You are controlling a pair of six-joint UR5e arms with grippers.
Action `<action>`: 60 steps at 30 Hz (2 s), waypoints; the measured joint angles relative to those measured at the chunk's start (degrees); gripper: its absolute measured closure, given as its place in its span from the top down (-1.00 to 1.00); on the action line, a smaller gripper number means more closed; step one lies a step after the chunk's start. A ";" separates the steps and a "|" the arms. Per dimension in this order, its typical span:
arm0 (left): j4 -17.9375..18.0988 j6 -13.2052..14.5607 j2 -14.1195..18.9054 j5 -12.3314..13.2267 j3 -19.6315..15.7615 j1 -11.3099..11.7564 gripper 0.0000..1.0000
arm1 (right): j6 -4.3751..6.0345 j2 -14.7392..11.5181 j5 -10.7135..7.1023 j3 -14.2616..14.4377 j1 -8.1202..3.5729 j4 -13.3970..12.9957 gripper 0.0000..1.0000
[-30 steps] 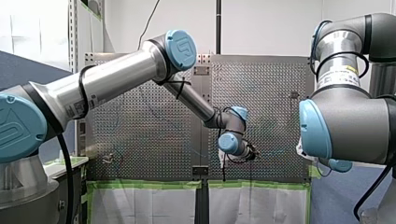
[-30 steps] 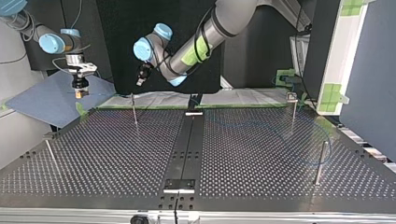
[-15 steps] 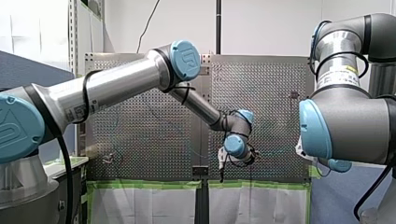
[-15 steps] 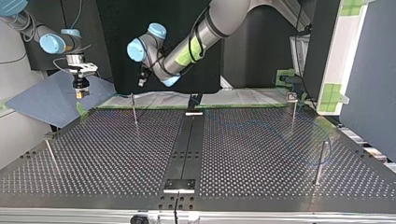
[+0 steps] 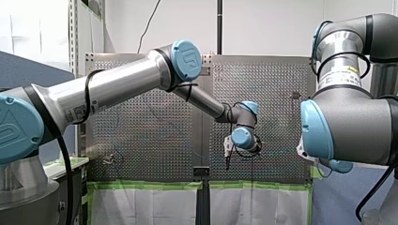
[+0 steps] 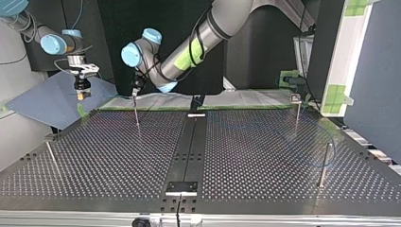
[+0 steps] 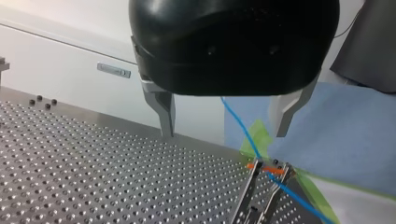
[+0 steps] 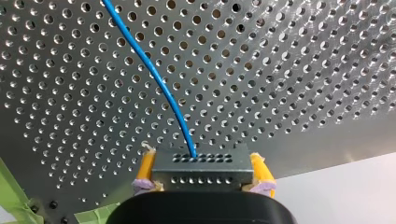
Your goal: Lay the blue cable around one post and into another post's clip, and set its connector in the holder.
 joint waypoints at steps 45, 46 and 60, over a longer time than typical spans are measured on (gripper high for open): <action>-1.26 1.26 0.00 -7.18 -7.83 0.33 1.00 | 0.18 0.15 0.17 0.02 0.01 0.22 -1.00; -1.36 1.32 0.00 -7.41 -7.83 0.31 1.00 | 0.18 0.15 0.17 0.02 0.02 0.23 -1.00; -3.34 4.56 0.12 -12.17 -6.47 1.24 1.00 | 0.27 0.23 0.15 0.01 0.09 0.18 -1.00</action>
